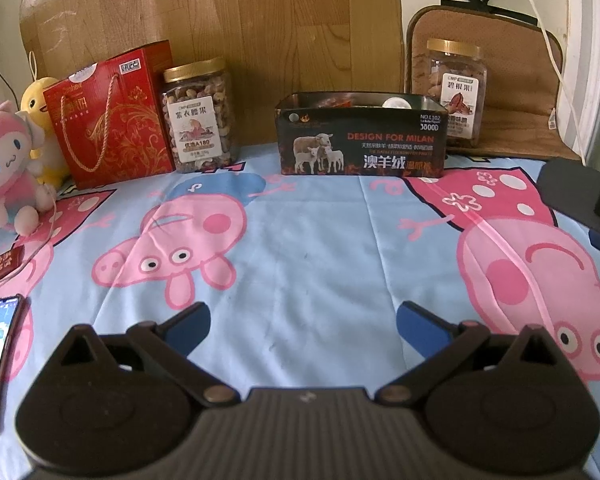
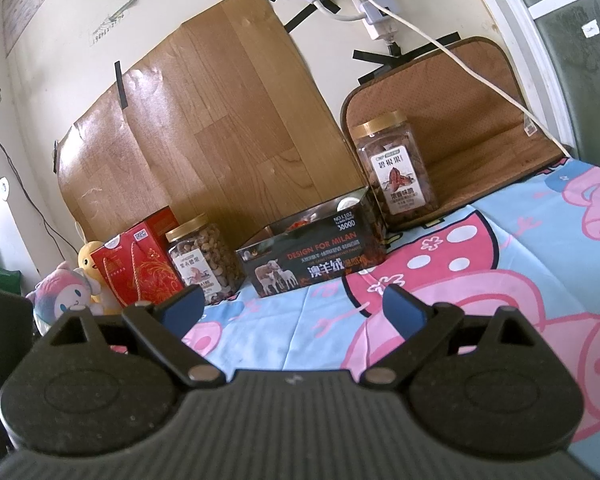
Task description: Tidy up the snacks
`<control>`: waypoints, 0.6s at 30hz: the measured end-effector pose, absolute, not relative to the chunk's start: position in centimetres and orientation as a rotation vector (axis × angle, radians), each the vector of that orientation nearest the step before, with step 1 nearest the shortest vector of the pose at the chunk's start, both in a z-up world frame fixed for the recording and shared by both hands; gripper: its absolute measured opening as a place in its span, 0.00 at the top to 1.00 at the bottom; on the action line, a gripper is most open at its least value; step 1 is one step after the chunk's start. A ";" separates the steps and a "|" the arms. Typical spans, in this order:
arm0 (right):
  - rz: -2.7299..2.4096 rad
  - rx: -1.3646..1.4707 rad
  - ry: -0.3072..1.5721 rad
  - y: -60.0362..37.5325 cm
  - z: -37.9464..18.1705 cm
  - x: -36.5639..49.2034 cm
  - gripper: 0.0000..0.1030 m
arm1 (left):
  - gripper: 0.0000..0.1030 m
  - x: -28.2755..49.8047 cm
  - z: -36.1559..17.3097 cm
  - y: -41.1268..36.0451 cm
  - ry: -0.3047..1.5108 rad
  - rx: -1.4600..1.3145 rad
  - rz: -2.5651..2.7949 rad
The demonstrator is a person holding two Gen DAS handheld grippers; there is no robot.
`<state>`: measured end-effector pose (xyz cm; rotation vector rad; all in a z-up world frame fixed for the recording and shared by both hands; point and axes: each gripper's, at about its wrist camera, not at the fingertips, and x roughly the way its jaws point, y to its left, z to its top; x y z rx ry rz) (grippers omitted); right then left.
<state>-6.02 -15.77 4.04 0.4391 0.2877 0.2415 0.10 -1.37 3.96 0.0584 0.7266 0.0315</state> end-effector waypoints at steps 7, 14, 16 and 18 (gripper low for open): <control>0.241 0.438 0.287 -15.8 4.2 -6.0 0.05 | 0.00 0.1 4.2 -1.6 0.729 0.059 0.029; 0.241 0.439 0.288 -15.8 4.2 -5.9 0.05 | 0.00 0.2 4.3 -1.6 0.729 0.059 0.028; 0.241 0.439 0.288 -15.8 4.2 -5.9 0.05 | 0.00 0.2 4.3 -1.6 0.730 0.060 0.027; 0.241 0.439 0.288 -15.8 4.2 -5.9 0.05 | 0.00 0.2 4.3 -1.6 0.730 0.059 0.028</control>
